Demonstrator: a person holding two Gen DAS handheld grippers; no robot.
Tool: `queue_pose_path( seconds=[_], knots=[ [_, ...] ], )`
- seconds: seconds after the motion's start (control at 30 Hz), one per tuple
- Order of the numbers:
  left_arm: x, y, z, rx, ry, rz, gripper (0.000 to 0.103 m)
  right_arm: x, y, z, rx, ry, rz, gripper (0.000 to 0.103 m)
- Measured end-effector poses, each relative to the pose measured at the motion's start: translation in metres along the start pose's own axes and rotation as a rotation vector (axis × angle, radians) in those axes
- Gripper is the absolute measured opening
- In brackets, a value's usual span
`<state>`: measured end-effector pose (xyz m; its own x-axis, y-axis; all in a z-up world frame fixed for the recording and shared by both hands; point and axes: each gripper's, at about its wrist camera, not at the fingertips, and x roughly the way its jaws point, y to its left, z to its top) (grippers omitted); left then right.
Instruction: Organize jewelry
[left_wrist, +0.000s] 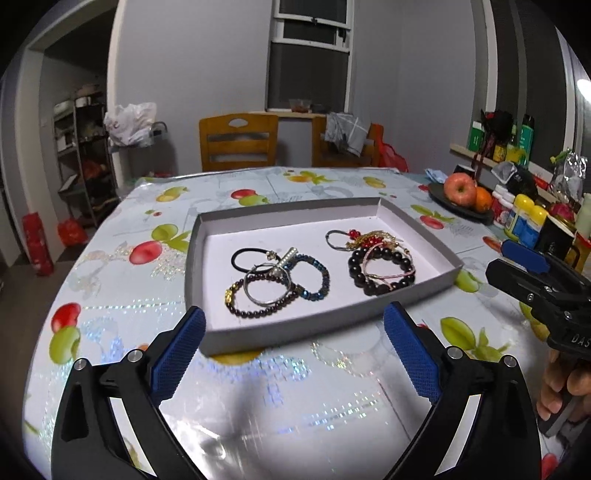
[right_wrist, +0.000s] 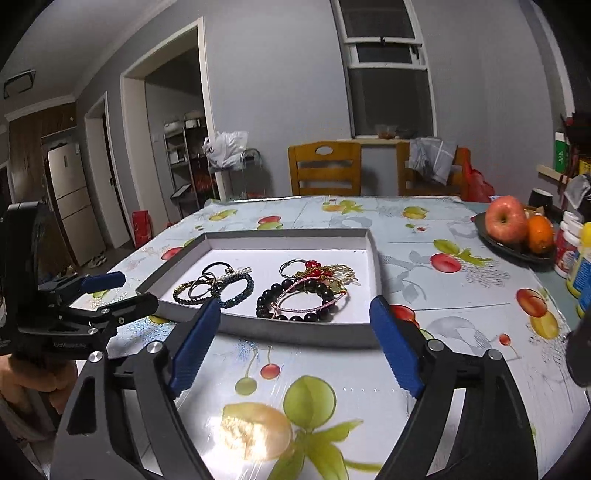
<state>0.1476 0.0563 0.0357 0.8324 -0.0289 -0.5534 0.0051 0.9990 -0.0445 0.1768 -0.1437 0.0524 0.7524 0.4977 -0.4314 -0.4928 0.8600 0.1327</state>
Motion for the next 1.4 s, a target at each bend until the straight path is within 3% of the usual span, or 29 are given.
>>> queue_pose_path(
  seconds=[0.27,0.57,1.4],
  knots=[
    [-0.011,-0.003,-0.011,-0.019,-0.004,0.002,0.097,-0.022,0.011,-0.009,-0.023,-0.036,-0.002,0.084],
    [-0.021,-0.002,-0.013,-0.032,-0.060,-0.004,0.098,-0.028,0.019,-0.011,-0.058,-0.071,-0.019,0.086],
    [-0.024,-0.006,-0.012,-0.031,-0.067,-0.014,0.098,-0.034,0.022,-0.014,-0.071,-0.099,-0.037,0.091]
  ],
)
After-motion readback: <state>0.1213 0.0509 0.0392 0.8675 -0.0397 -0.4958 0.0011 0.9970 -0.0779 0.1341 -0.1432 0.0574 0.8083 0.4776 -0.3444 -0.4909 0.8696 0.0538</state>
